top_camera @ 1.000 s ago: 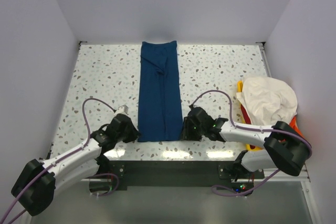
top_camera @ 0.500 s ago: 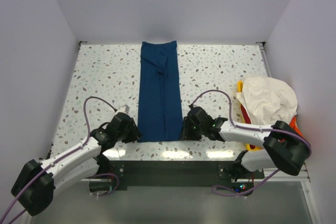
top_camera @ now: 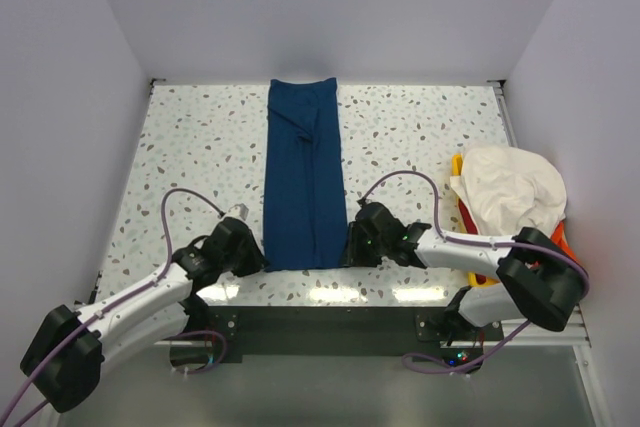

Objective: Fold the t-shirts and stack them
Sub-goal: Fold the tshirt

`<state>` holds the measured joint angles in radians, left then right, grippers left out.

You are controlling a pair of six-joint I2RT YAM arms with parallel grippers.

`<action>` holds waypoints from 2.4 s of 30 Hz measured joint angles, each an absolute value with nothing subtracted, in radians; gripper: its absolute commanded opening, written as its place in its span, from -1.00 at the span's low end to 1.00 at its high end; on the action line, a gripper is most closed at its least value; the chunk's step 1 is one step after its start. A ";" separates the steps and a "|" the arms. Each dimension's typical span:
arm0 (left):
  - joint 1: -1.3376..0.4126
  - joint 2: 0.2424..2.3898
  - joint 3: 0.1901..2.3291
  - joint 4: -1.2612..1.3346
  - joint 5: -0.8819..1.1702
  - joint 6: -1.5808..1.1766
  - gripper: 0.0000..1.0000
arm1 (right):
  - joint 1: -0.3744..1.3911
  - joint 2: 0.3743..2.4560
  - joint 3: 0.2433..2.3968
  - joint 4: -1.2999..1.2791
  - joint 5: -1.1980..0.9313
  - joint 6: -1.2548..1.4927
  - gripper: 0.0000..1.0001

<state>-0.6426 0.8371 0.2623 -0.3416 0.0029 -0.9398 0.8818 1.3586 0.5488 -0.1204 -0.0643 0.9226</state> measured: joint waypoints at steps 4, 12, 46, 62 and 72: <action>-0.644 0.838 0.256 -0.327 0.022 -0.942 -0.90 | 0.882 1.363 0.549 -0.119 -0.068 0.923 -0.37; -0.644 0.884 0.266 -0.293 0.049 -0.939 -1.00 | 0.883 1.393 0.576 -0.126 -0.073 0.916 -0.55; -0.351 1.581 0.944 -0.021 -0.007 -0.845 -1.00 | 0.589 1.991 1.498 -0.360 -0.016 0.641 -1.00; -0.263 1.790 1.133 0.016 0.068 -0.814 -1.00 | 0.503 2.087 1.670 -0.391 -0.029 0.623 -1.00; -0.237 1.839 1.168 0.018 0.080 -0.771 -0.03 | 0.477 2.163 1.750 -0.402 -0.056 0.603 -0.12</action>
<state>-0.2367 1.8389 1.1683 0.0177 0.0795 -0.7712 0.4767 2.1628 1.7496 -0.4023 -0.0555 0.6029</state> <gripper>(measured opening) 0.313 0.195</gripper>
